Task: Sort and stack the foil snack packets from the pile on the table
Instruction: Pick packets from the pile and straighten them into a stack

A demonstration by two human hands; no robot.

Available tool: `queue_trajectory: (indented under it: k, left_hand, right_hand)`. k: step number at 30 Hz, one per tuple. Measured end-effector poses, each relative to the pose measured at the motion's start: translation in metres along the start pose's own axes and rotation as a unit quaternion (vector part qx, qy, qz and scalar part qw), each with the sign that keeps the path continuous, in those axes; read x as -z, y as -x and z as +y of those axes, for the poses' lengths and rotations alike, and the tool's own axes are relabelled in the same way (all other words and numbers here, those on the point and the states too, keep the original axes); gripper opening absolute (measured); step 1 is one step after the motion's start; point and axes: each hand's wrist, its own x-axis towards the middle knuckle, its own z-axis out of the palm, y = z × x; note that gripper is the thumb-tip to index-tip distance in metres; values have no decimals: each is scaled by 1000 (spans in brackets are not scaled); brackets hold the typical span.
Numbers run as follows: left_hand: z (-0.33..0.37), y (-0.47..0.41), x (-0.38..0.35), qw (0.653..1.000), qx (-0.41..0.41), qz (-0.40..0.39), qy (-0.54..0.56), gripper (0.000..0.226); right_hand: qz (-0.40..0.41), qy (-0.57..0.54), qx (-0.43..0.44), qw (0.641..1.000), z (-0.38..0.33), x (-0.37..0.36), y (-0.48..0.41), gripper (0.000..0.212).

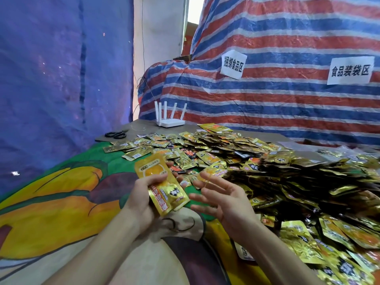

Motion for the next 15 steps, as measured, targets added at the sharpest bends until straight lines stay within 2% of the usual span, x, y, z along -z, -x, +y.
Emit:
queue_trajectory:
  k: [4,7,10,12,15]
  left_hand:
    - [1,-4,3,998,-56,14,12,27]
    - [-1,-5,0,998,-59,23,21,23]
    - [-5,-4,-6,996,-84,25,8,22]
    - [-11,-4,-13,994,-103,38,-7,26]
    - [-21,-1,-24,993,-102,61,-21,52]
  right_hand:
    - [17,70,-8,997,10,-11,4,55]
    - [0,62,2,998,16,-23,6,61]
    - [-8,36,18,999,20,-29,7,75]
    - [0,27,33,999,21,-30,6,82]
    - [32,70,70,995,24,-29,4,88]
